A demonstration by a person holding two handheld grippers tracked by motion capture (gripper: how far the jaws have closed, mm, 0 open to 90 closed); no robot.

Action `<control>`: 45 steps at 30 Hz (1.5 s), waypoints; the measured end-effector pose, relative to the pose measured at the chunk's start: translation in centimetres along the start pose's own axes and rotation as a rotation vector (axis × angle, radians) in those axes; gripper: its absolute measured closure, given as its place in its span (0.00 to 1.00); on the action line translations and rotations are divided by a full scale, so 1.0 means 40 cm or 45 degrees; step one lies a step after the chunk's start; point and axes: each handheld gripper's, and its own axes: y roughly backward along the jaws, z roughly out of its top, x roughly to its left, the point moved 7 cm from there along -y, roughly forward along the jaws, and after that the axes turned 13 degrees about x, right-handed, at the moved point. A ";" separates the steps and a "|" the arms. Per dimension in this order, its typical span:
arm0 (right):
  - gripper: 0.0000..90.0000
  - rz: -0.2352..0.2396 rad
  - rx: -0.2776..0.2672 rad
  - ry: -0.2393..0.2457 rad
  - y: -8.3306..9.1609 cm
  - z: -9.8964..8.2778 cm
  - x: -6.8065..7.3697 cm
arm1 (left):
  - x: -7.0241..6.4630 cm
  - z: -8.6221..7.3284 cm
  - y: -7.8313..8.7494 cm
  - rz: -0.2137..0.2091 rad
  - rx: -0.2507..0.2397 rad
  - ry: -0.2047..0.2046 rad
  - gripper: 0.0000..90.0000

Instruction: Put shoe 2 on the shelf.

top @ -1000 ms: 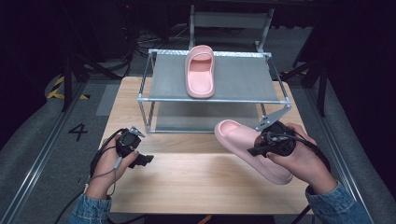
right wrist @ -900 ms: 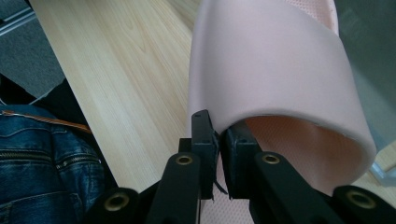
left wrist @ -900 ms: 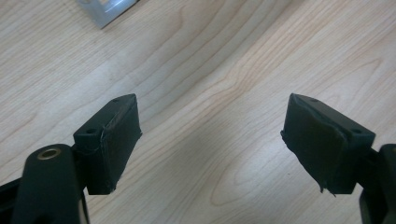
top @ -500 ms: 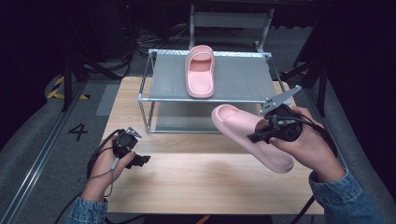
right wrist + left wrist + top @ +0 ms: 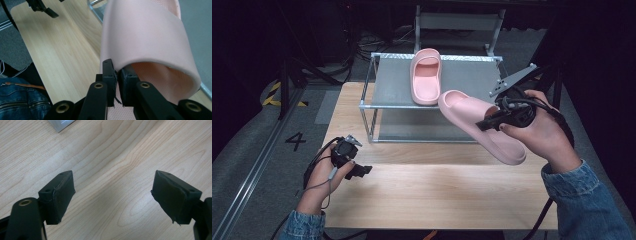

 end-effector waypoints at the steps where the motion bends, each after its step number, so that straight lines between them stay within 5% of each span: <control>1: 0.94 0.003 -0.001 -0.004 0.001 0.004 -0.003 | 0.001 0.001 0.000 0.000 0.000 -0.003 0.21; 12: 0.94 -0.041 0.012 -0.059 -0.003 0.051 -0.064 | 0.013 0.004 0.004 -0.005 0.006 -0.008 0.21; 31: 0.94 -0.156 0.131 -0.187 -0.033 0.127 -0.202 | 0.017 0.019 0.005 -0.043 0.004 -0.016 0.20; 45: 0.94 -0.128 0.163 -0.267 -0.080 0.172 -0.255 | 0.017 0.016 0.011 -0.065 -0.006 -0.021 0.20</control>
